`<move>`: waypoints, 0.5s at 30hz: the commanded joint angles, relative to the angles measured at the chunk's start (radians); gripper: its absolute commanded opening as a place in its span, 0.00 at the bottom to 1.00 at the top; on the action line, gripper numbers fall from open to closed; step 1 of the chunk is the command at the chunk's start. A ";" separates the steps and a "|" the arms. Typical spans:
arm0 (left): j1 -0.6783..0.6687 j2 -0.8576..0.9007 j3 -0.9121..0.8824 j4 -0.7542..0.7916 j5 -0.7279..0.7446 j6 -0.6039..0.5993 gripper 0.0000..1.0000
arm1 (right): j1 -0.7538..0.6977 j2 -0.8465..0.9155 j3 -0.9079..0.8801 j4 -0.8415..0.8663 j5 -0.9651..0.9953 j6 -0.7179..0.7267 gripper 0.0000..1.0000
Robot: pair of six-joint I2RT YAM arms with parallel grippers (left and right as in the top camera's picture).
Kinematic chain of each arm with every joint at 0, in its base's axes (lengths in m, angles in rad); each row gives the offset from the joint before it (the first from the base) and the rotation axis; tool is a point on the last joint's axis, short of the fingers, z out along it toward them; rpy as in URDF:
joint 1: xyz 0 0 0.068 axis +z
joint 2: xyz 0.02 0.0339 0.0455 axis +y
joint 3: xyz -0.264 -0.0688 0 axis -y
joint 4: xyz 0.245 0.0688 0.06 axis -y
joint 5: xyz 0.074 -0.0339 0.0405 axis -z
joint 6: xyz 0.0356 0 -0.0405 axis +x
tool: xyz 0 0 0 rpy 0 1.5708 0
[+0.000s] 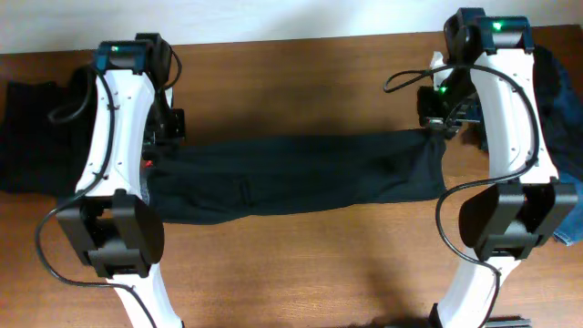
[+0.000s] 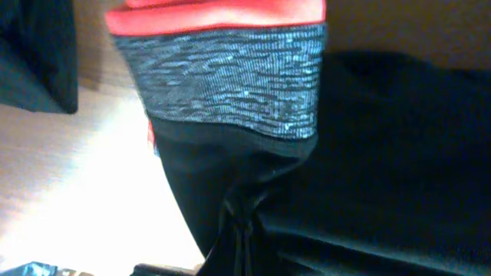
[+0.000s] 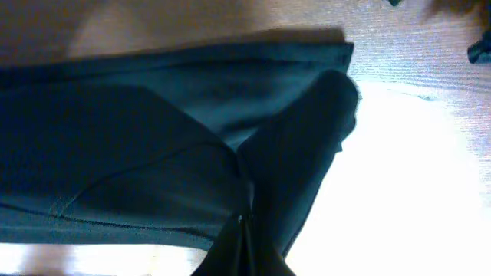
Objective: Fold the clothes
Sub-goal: 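Fold the top half down onto the bottom half with both grippers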
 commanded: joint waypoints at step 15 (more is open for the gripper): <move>0.001 -0.029 -0.288 0.097 -0.056 -0.039 0.01 | -0.176 0.000 -0.121 0.056 0.064 -0.007 0.04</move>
